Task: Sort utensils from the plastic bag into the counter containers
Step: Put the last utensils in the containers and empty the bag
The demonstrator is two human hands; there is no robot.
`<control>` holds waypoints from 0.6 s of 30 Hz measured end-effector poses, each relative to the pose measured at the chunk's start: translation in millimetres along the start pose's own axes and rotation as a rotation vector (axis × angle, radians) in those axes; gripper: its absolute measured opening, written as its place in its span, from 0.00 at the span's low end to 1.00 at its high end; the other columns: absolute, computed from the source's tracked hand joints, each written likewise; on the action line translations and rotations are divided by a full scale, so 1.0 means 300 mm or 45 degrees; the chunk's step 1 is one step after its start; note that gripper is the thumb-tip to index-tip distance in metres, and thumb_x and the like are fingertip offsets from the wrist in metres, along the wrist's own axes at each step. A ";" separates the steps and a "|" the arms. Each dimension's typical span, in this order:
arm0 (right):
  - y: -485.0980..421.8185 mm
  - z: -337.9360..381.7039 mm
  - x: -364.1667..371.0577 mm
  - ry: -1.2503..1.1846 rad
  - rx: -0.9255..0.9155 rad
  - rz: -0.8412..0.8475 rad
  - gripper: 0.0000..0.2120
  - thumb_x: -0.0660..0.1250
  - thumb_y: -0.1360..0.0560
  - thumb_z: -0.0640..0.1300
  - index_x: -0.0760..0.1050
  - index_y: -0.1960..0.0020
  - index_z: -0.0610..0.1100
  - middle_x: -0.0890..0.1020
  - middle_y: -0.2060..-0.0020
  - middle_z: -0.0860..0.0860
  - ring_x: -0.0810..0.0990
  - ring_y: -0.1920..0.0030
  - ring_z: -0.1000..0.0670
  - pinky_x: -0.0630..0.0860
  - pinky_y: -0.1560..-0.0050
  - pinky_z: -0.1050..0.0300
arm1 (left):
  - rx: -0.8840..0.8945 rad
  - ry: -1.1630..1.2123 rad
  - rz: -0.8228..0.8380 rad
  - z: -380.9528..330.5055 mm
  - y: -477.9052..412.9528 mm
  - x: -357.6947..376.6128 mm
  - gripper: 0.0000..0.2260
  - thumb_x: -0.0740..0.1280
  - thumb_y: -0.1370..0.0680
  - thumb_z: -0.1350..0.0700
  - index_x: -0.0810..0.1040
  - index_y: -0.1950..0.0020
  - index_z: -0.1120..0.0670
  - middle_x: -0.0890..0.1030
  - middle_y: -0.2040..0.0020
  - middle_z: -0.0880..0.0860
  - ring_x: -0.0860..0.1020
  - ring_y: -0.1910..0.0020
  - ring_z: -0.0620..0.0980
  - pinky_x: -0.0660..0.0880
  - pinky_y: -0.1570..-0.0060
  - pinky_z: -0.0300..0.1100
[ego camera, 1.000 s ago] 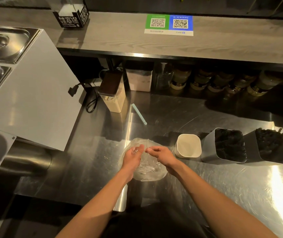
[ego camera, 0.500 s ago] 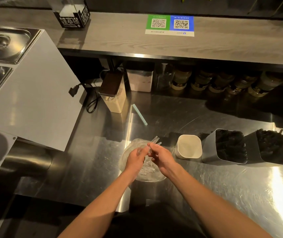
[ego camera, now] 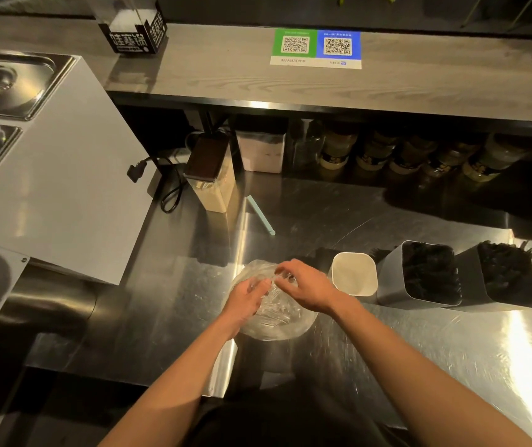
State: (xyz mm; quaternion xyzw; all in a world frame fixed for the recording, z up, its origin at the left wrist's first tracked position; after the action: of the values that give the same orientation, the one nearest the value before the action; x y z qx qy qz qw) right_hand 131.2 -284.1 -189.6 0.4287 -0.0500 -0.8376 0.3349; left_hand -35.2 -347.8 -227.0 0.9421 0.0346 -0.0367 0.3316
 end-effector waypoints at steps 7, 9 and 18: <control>-0.003 -0.006 0.004 0.044 -0.009 0.163 0.13 0.62 0.18 0.56 0.77 0.44 0.47 0.82 0.49 0.49 0.79 0.53 0.52 0.77 0.49 0.57 | -0.058 0.186 -0.138 -0.016 0.034 0.007 0.17 0.67 0.20 0.43 0.79 0.41 0.56 0.76 0.68 0.46 0.72 0.78 0.40 0.68 0.75 0.30; 0.005 0.003 0.014 -0.104 -0.006 0.085 0.13 0.61 0.18 0.53 0.79 0.48 0.45 0.82 0.54 0.50 0.79 0.56 0.52 0.75 0.53 0.57 | -0.077 0.252 -0.164 -0.019 0.039 0.024 0.22 0.65 0.23 0.36 0.79 0.49 0.56 0.71 0.73 0.46 0.67 0.78 0.41 0.66 0.74 0.32; 0.042 0.073 0.169 -0.571 0.257 -0.437 0.14 0.60 0.17 0.46 0.78 0.58 0.43 0.79 0.67 0.54 0.75 0.65 0.55 0.72 0.61 0.54 | -0.013 0.395 -0.329 -0.113 0.060 0.121 0.30 0.72 0.23 0.43 0.74 0.35 0.68 0.78 0.45 0.71 0.79 0.46 0.66 0.75 0.41 0.57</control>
State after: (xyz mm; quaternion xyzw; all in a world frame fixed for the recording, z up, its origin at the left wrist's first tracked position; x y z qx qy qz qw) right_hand 100.6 -328.9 -205.9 0.2665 -0.1326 -0.9465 0.1246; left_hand 4.0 -339.2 -192.6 0.9224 0.2060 0.0669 0.3197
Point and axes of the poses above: each hand's wrist, its own y-axis away from the middle knuckle, its own x-axis out of the palm, z = x × y, the point moved 2 cm from there along -y, towards the middle knuckle
